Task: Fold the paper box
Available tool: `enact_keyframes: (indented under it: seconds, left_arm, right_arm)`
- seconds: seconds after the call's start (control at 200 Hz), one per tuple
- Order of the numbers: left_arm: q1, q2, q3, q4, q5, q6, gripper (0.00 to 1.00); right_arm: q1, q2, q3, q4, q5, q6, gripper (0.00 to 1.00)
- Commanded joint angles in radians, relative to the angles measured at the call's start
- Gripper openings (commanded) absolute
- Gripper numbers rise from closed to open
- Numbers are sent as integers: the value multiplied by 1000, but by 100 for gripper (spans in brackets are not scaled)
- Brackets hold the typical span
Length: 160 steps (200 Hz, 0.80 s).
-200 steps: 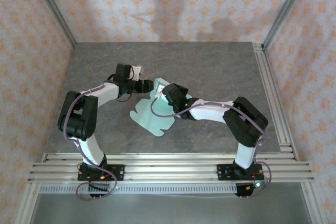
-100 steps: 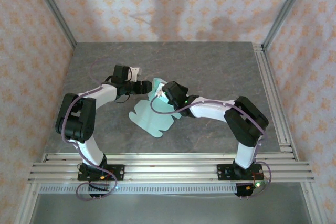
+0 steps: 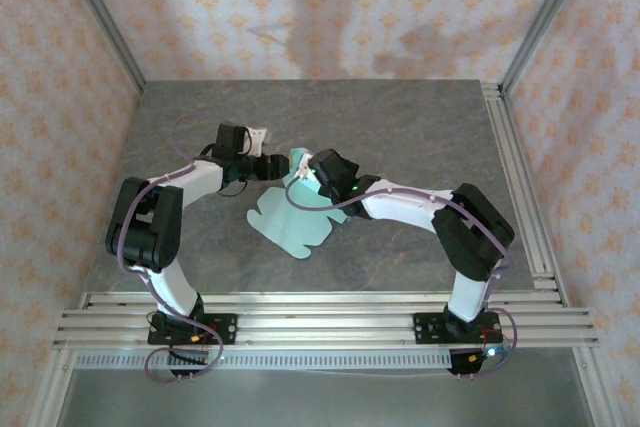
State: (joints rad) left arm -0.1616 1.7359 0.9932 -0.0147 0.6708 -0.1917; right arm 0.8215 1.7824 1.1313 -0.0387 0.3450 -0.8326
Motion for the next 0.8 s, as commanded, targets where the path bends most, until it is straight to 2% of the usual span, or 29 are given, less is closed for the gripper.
enact_keyframes:
  seconds: [0.0, 0.285, 0.501, 0.796]
  left_arm:
    - [5, 3, 17, -15, 20, 17, 66]
    - [-9, 28, 64, -47, 10, 34, 65]
    - [-11, 45, 68, -56, -9, 35, 62]
    - [-1, 34, 60, -32, -39, 14, 62]
  right_arm:
    - [-6, -32, 38, -44, -2, 28, 0]
    - [9, -9, 75, -73, -17, 30, 0]
    - [28, 34, 88, -49, 63, -23, 0]
    - [31, 83, 112, -27, 135, -71, 0]
